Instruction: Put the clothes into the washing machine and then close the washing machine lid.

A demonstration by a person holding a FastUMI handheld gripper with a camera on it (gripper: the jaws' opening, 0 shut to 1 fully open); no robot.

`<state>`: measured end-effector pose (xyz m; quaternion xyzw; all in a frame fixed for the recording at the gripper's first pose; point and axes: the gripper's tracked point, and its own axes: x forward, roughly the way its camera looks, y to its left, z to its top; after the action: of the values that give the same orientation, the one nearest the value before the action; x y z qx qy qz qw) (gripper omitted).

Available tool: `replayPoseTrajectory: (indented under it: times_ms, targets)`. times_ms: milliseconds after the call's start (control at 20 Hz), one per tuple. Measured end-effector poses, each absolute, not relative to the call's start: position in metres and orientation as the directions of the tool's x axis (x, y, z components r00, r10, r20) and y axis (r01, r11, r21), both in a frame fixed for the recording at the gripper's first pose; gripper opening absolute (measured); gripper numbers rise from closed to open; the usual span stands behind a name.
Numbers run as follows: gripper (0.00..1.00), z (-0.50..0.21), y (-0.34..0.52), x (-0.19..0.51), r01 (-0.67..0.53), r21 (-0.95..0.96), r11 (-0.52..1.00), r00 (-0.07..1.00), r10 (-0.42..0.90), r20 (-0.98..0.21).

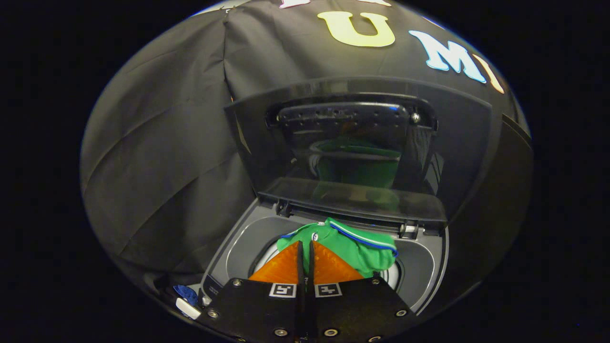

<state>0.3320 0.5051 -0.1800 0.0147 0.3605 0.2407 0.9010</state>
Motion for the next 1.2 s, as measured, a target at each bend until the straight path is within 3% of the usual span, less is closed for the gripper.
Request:
replayPoseTrajectory:
  times_ms: [550, 750, 1000, 1200]
  targets:
    - [0.04, -0.262, 0.492, 0.311, -0.357, 0.206, 0.911, 0.506, 0.374, -0.777]
    - [0.15, -0.267, 0.488, 0.305, -0.361, 0.188, 0.914, 0.507, 0.361, -0.783]
    - [0.93, -0.267, 0.48, 0.306, -0.357, 0.146, 0.923, 0.524, 0.327, -0.786]
    - [0.96, -0.251, 0.48, 0.306, -0.386, 0.154, 0.91, 0.55, 0.361, -0.753]
